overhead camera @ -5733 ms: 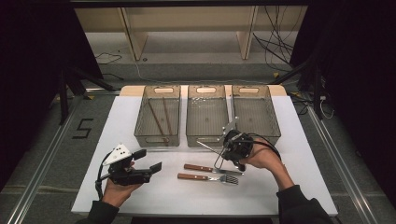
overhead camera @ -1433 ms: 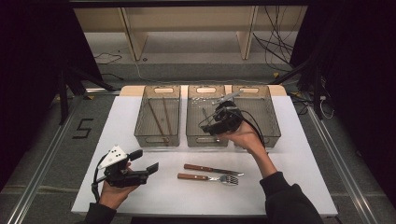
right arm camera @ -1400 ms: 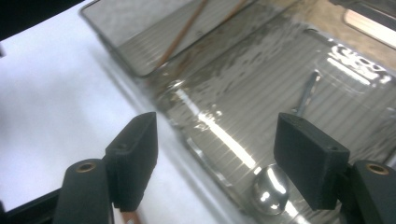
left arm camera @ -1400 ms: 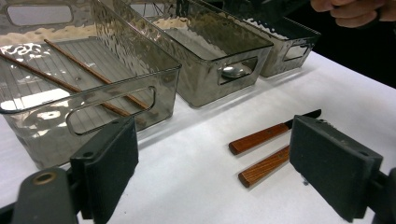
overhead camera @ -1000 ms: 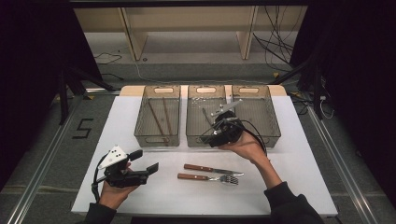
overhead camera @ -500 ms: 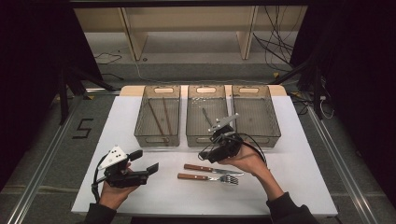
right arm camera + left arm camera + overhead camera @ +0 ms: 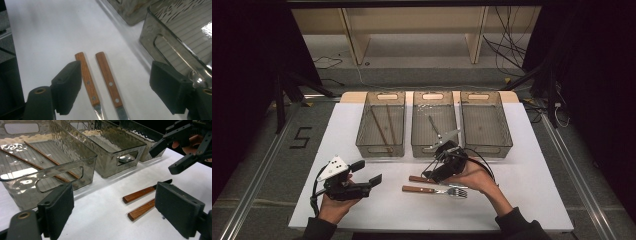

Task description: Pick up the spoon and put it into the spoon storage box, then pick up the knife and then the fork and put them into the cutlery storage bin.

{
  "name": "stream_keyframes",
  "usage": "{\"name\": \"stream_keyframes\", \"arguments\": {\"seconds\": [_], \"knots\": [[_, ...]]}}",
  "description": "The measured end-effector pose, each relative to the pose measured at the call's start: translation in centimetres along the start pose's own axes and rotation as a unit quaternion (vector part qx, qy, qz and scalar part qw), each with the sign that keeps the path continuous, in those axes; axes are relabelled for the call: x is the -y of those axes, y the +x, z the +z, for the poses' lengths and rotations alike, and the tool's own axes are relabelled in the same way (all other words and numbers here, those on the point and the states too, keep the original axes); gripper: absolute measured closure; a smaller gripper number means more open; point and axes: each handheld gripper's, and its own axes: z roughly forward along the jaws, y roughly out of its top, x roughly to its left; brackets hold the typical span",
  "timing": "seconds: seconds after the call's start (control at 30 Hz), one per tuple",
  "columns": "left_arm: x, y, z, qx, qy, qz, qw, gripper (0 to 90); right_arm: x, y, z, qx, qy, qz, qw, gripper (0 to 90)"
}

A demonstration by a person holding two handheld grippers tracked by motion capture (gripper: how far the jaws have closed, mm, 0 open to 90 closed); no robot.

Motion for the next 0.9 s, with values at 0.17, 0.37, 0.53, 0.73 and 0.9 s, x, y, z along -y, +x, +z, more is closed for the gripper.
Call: {"name": "stream_keyframes", "arguments": {"seconds": [0.17,0.37,0.53,0.73,0.9], "knots": [[0.0,0.0,0.0,0.001,0.002,0.002,1.0,15.6,0.0,0.3,0.3,-0.003,0.008,-0.007,0.9999,25.7],[0.1,0.0,0.0,0.002,0.001,0.001,1.0,15.6,0.0,0.6,0.7,-0.006,0.017,-0.013,0.9998,25.7],[0.1,-0.1,0.0,0.002,0.001,0.002,1.0,15.6,0.1,0.9,1.0,-0.006,0.024,-0.023,0.9994,25.7],[0.1,-0.2,-0.2,0.002,0.0,0.003,1.0,15.6,0.0,1.3,1.4,-0.002,0.036,-0.026,0.999,25.8],[0.1,-0.1,0.0,0.002,0.002,0.003,1.0,15.6,0.2,1.2,2.0,0.001,0.045,-0.031,0.9985,25.8]]}}
